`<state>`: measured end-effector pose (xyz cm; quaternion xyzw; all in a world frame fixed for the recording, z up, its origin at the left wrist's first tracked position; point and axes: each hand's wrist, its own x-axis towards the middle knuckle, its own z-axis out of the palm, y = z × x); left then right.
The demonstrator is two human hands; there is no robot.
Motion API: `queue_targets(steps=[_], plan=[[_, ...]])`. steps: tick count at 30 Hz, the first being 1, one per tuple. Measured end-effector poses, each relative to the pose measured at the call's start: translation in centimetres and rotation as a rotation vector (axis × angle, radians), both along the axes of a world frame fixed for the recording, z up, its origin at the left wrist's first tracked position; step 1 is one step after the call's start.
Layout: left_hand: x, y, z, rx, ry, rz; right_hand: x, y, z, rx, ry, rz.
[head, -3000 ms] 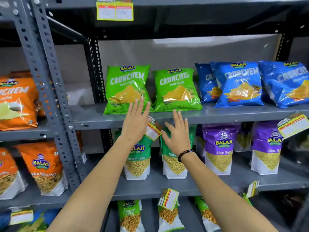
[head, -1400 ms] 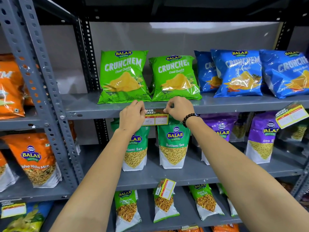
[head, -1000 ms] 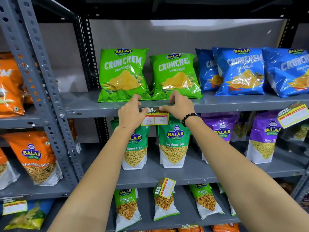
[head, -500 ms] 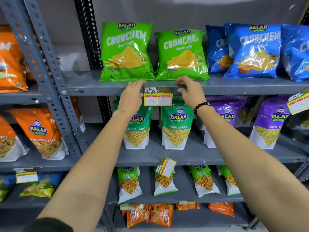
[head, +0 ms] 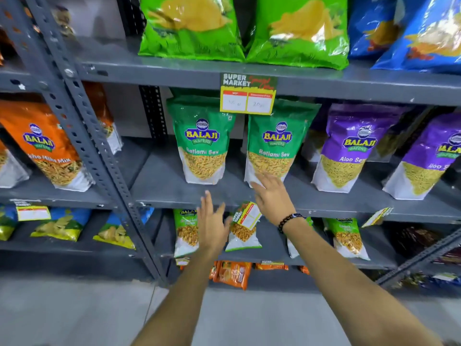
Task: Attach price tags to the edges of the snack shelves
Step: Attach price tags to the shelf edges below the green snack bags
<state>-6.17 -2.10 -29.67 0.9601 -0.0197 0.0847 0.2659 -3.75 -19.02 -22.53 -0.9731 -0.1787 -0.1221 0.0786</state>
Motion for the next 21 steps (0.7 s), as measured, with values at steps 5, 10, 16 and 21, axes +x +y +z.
queue_targets(steps=[5,10,16,21], plan=[[0.7,-0.9,-6.1,-0.080,0.293,0.134,2.2,0.0,-4.5,-0.130,0.130,0.001],[2.5,-3.0,-7.5,-0.299,0.356,0.253,4.2,0.2,-6.2,-0.114,0.144,0.013],[4.1,-4.4,-7.9,-0.426,0.410,0.345,5.1,0.7,-6.7,-0.058,0.129,0.039],[3.5,-4.2,-8.0,-0.501,0.249,0.422,5.1,0.7,-6.5,-0.025,0.124,0.062]])
